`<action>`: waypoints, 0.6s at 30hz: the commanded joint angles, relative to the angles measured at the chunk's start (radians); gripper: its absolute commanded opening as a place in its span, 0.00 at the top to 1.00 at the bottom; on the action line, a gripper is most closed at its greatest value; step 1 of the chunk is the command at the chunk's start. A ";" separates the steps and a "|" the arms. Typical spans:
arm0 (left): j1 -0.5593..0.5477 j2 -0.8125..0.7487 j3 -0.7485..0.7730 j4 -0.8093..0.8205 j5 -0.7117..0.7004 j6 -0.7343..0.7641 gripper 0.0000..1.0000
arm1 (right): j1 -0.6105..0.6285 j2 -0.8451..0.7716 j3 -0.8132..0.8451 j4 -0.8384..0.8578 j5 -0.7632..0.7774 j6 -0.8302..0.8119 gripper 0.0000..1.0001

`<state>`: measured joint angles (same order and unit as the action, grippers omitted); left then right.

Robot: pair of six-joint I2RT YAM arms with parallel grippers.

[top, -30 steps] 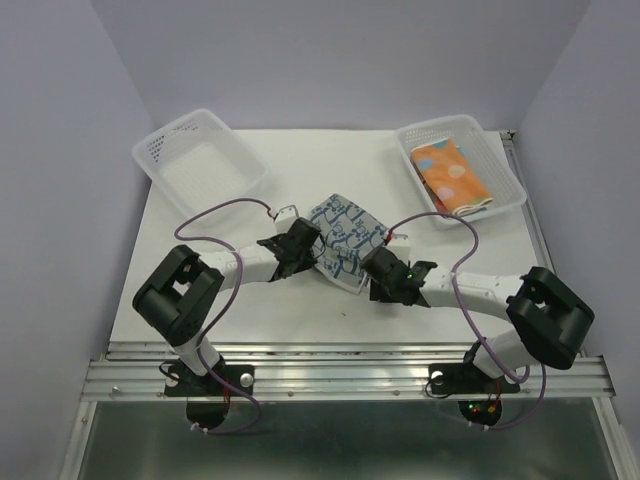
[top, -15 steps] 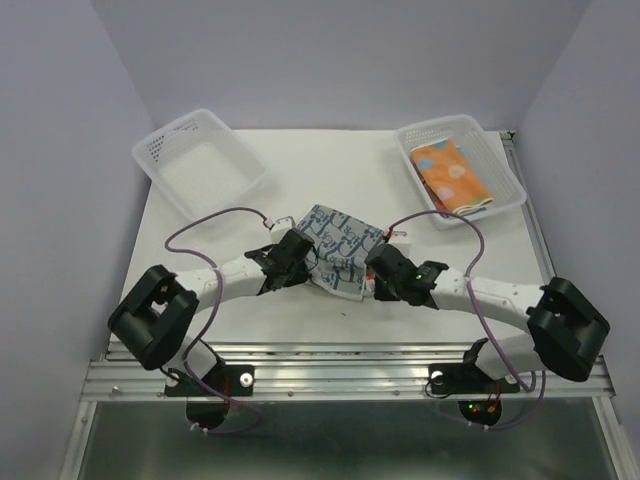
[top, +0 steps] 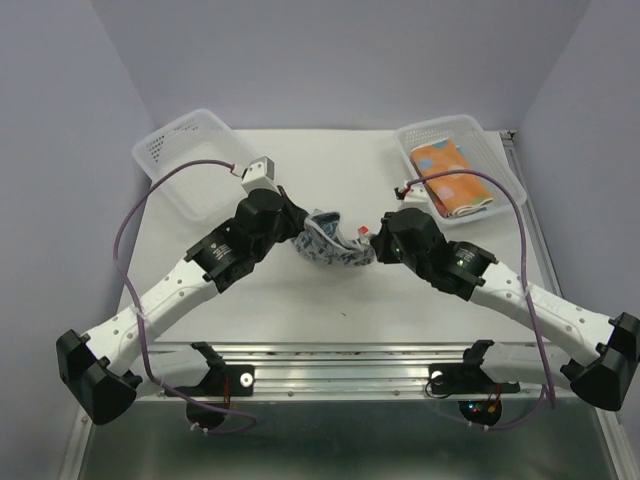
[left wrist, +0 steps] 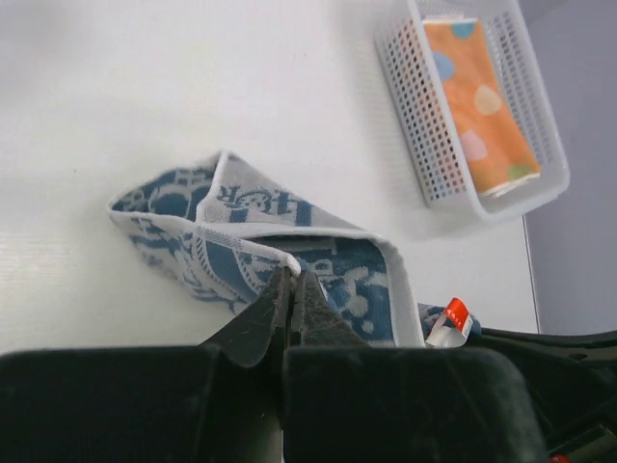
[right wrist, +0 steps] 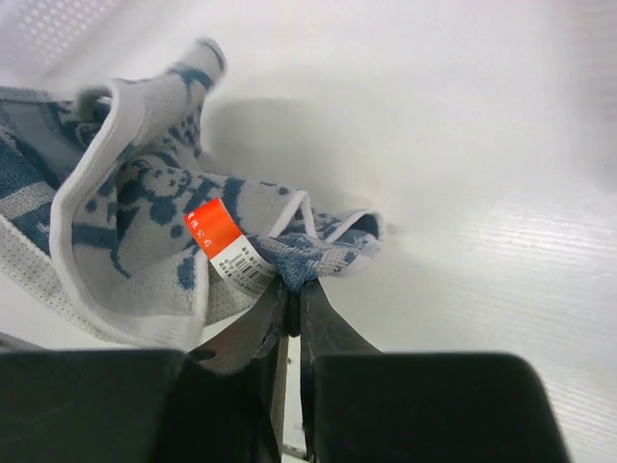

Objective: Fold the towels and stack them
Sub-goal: Flatten out the crumpled towel

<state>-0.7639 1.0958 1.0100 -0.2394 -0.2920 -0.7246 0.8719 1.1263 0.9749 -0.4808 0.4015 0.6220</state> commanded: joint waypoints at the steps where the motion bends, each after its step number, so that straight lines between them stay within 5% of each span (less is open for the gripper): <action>1: 0.003 0.002 0.114 -0.080 -0.124 0.059 1.00 | -0.002 -0.017 0.158 -0.025 0.131 -0.082 0.99; 13: 0.006 -0.082 0.311 -0.054 -0.154 0.120 1.00 | -0.004 -0.125 0.360 0.013 0.062 -0.245 0.99; 18: 0.006 -0.132 0.363 -0.015 -0.035 0.148 1.00 | -0.004 -0.157 0.441 -0.002 -0.013 -0.277 0.99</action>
<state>-0.7589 1.0206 1.3018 -0.3187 -0.3950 -0.6247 0.8715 1.0023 1.3186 -0.5026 0.4530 0.3985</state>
